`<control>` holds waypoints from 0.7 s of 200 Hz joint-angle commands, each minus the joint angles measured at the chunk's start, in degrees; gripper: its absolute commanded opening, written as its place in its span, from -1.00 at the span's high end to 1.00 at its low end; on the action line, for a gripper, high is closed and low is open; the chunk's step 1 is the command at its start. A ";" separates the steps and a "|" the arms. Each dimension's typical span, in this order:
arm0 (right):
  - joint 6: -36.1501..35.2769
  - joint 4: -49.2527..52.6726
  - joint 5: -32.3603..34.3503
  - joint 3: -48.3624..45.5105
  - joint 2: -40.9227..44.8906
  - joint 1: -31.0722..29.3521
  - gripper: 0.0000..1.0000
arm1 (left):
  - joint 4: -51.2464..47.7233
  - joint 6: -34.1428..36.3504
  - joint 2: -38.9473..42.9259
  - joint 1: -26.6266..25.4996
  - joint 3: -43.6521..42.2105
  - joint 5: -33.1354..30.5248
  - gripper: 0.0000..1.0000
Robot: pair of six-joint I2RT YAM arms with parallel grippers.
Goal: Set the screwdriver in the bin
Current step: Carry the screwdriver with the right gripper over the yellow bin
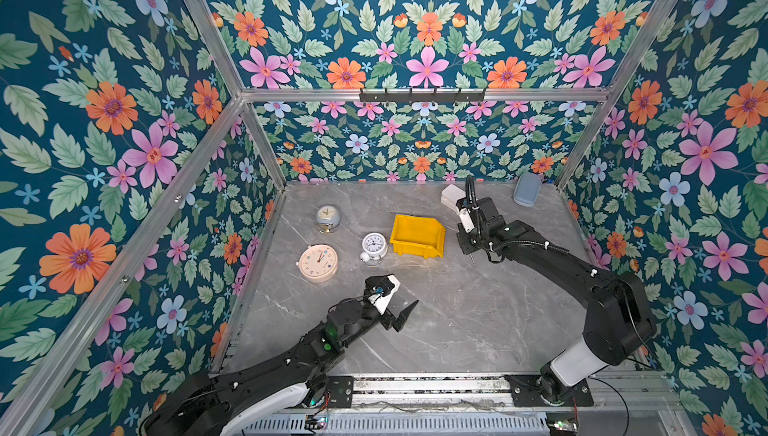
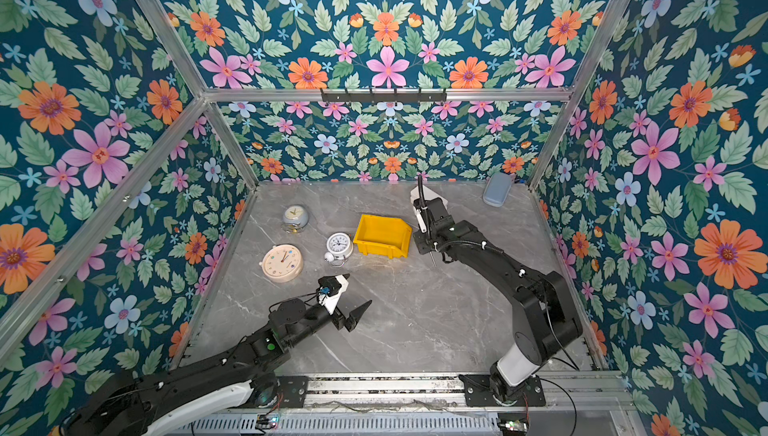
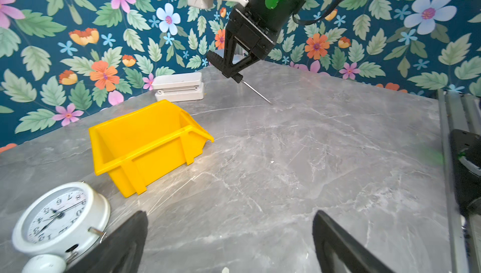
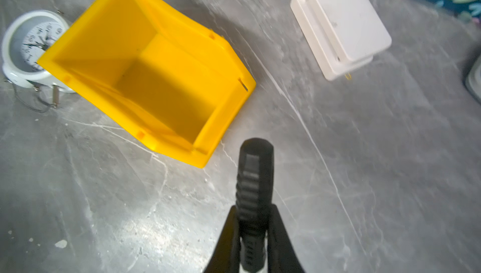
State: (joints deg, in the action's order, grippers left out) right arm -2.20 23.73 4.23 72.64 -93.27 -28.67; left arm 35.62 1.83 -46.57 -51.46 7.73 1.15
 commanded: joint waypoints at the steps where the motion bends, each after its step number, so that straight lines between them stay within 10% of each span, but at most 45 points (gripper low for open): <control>1: -9.58 -3.32 -2.15 3.95 -3.65 -0.76 1.00 | -2.83 -1.60 2.67 0.09 -0.66 -3.97 -1.00; 54: -22.11 -5.22 -1.72 15.75 -14.31 -4.20 1.00 | -7.17 -3.67 8.54 0.22 -1.09 -7.91 -1.00; 140: -19.88 -5.74 -7.04 28.87 -26.82 -5.08 1.00 | -9.91 -2.64 8.86 0.31 0.25 -8.13 -1.00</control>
State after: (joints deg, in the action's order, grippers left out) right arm -22.98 19.25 0.12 100.14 -118.72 -33.71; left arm 26.57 -1.50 -37.89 -51.11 7.22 -6.26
